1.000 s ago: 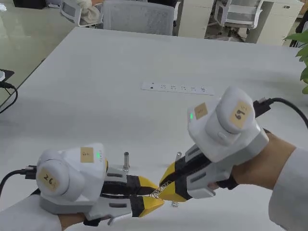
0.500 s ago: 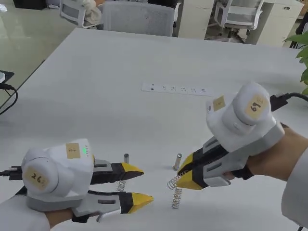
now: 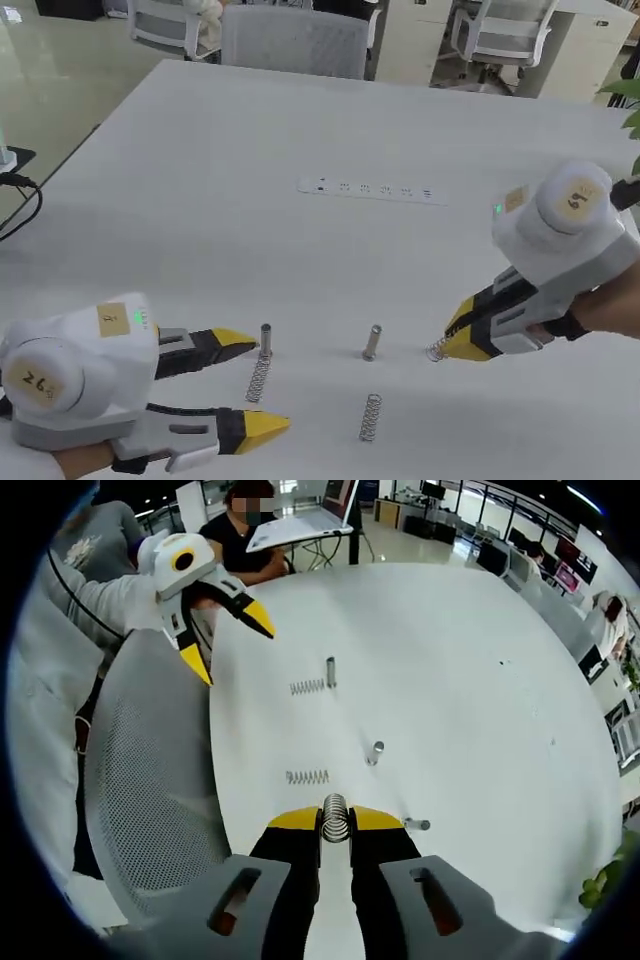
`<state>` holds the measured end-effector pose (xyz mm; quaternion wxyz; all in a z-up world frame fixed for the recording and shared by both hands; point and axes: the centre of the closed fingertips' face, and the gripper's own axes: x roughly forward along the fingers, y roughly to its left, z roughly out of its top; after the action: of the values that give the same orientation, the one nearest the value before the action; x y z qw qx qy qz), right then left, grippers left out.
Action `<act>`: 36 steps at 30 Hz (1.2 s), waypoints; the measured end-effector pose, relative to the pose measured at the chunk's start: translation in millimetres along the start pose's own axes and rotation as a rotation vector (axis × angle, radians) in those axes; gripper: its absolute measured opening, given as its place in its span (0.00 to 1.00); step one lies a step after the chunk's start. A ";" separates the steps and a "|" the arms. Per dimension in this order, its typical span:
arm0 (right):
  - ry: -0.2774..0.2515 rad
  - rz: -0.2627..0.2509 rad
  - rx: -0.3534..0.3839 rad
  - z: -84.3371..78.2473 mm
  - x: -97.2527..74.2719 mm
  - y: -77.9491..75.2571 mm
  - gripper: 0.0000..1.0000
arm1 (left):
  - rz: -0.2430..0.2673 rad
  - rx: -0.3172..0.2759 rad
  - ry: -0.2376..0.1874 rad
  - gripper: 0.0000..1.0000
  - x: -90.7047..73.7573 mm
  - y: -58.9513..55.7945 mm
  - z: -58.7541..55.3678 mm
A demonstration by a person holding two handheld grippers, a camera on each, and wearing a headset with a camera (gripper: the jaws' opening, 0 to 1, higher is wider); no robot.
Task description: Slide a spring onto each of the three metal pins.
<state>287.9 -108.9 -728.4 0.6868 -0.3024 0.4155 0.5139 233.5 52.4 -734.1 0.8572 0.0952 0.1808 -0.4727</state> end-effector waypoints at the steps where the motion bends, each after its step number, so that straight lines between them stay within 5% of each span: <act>1: 0.005 -0.006 0.010 -3.0 -0.8 -4.1 0.08 | 0.004 -0.002 0.000 0.48 -1.0 0.7 -0.5; 12: 0.070 -0.068 0.039 -24.2 -6.3 -33.1 0.08 | 0.012 -0.034 -0.007 0.61 -7.6 3.3 -4.2; 23: 0.195 -0.122 -0.026 -32.4 4.7 -59.6 0.08 | 0.017 -0.061 -0.005 0.71 -5.6 1.3 -7.1; 36: 0.272 -0.104 -0.078 -33.5 23.8 -71.7 0.08 | 0.024 -0.082 -0.004 0.73 -5.8 3.1 -10.0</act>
<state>350.9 -147.0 -766.0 0.6375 -0.4169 0.4684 0.4476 231.1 61.8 -741.0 0.8663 0.0610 0.1973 -0.4548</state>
